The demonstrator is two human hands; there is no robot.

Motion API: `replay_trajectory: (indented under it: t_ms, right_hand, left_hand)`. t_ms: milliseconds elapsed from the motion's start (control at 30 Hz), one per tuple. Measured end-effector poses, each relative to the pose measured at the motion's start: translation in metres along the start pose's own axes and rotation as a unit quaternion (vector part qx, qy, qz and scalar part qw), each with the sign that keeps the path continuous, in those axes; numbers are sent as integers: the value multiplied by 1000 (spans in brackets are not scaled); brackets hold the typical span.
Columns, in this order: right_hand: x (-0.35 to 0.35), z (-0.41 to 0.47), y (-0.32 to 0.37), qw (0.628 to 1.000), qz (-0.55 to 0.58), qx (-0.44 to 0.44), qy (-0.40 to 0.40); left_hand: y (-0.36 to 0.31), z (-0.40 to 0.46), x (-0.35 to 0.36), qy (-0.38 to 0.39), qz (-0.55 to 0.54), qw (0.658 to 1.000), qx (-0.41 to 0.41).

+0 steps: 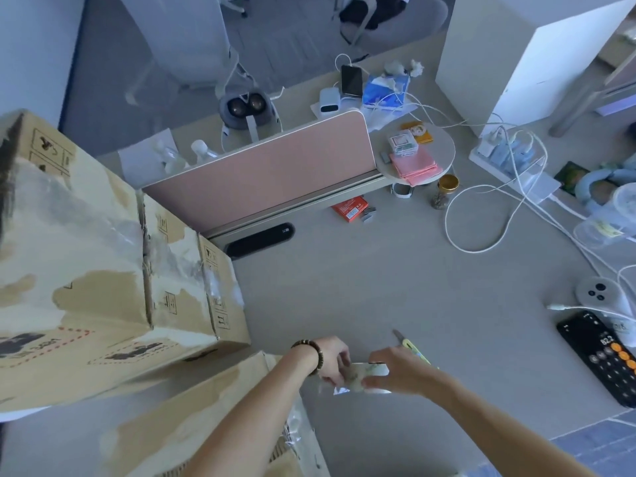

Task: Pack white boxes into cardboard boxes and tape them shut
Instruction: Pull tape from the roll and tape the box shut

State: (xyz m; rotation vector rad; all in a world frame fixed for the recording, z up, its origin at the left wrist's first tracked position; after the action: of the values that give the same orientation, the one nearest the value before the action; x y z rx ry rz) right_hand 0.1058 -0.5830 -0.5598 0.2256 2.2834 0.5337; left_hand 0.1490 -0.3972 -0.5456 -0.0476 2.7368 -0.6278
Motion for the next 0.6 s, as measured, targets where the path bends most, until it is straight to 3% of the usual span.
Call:
replay_trajectory:
  t_ms: [133,367,600]
  right_hand:
    - [-6,3,1,999,34,7,21]
    - [-46,-3,8,992,112,48,-24]
    - [-82,1,15,973,198,79,-88]
  left_hand:
    - [0,-7,-11,13,18,1000,5]
    - [2,-29,-48,-49,-71,996,19]
    - [-7,-48,-101,-241,-106,965,6]
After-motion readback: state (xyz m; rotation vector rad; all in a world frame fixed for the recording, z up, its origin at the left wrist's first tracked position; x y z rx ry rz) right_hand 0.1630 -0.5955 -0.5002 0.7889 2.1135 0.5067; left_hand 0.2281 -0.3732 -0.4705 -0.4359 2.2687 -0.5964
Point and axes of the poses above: each hand's wrist, its own z-axis towards the middle knuckle, its own x-axis out of the palm, y = z × x, the point moved 2 cm from there along z, towards the middle knuckle, and after that the axes turned 6 degrees about x, right-handed, at the moved point
